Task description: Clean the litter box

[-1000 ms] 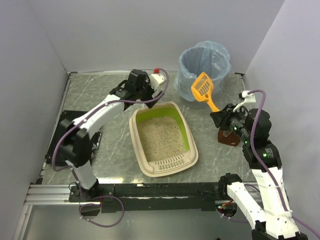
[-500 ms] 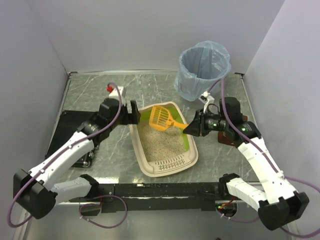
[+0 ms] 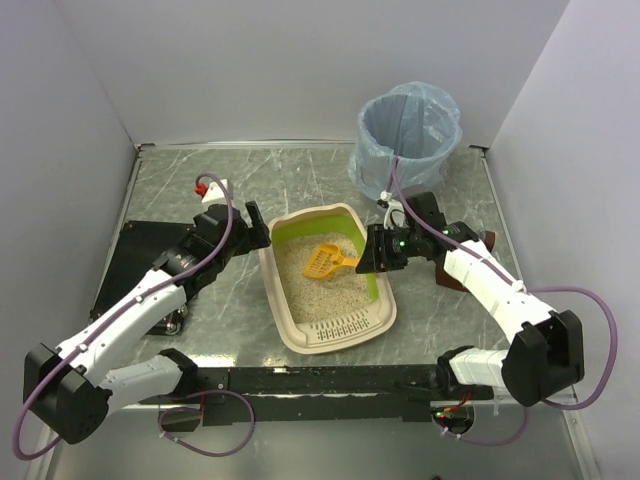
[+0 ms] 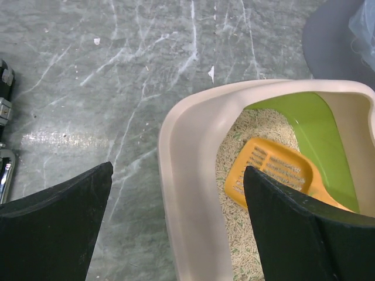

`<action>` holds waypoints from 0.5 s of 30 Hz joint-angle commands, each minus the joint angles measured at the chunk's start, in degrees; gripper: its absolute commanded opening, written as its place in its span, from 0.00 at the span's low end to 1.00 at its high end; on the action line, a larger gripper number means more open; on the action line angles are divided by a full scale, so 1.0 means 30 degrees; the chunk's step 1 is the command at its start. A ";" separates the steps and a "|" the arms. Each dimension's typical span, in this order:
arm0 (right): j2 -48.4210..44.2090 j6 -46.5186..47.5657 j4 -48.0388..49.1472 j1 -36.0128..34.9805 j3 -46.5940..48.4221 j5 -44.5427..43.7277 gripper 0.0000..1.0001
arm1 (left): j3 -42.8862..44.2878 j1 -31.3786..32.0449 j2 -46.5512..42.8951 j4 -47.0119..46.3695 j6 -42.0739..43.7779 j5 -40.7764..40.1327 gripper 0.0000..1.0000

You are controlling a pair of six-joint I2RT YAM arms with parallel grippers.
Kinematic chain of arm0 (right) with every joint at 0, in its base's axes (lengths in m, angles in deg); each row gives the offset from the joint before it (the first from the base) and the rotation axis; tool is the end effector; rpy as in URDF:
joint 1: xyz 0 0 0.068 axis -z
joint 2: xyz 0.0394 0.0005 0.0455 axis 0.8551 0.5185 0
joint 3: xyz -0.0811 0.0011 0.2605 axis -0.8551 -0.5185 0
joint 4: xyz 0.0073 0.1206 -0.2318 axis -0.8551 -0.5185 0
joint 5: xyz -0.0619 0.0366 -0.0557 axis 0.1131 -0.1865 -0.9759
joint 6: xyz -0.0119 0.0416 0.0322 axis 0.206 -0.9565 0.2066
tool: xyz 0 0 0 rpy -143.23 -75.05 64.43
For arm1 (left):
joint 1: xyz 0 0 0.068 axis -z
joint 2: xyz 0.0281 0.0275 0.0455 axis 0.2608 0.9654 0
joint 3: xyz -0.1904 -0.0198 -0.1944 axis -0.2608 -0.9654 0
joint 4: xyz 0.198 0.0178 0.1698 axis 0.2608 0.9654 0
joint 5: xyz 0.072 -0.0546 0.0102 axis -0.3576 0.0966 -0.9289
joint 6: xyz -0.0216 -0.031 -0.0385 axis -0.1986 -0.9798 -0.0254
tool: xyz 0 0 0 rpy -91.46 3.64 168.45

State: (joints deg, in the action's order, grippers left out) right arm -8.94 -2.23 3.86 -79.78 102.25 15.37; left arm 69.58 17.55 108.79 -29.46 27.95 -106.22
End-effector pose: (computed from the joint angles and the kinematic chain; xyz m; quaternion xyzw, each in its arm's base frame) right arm 0.2284 0.1091 0.2734 -0.1386 0.8994 0.3595 0.2066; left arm 0.2061 -0.1176 0.3028 -0.1158 0.8554 -0.1483 0.4825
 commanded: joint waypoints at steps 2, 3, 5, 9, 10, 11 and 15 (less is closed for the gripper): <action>-0.0714 -0.0405 -0.0492 -0.0202 0.1053 -0.3137 0.71 | 0.0789 0.0039 -0.0298 -0.0005 -0.0420 -0.1099 0.97; -0.1038 -0.0317 -0.0609 -0.0231 0.1170 -0.3050 0.92 | 0.0847 0.0010 -0.0530 0.0025 -0.0478 -0.1420 0.97; -0.2002 -0.0374 -0.0581 -0.0231 0.1492 -0.3165 1.00 | 0.0964 0.0039 -0.0795 0.0171 -0.0624 -0.1773 0.97; -0.3325 -0.1661 -0.0493 -0.0202 0.1903 -0.8386 1.00 | 0.1228 -0.0077 -0.1556 0.0669 -0.1793 -0.3119 0.97; -0.3704 -0.2099 -0.0522 -0.0086 0.1962 -0.9831 1.00 | 0.1315 -0.0194 -0.1587 0.0757 -0.1913 -0.3326 0.97; -0.3882 -0.2539 -0.0609 -0.0027 0.2166 -1.1267 1.00 | 0.1345 -0.0282 -0.1616 0.1077 -0.2088 -0.3473 0.97; -0.4936 -0.4384 -0.1603 0.0267 0.2752 -1.7539 1.00 | 0.2105 -0.0692 -0.1063 0.2391 -0.3082 -0.4117 0.97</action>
State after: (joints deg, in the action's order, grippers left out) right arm -20.54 -8.74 1.64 -80.03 106.75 -14.23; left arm 72.14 16.48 104.92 -25.88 22.90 -114.53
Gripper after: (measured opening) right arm 0.997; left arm 0.969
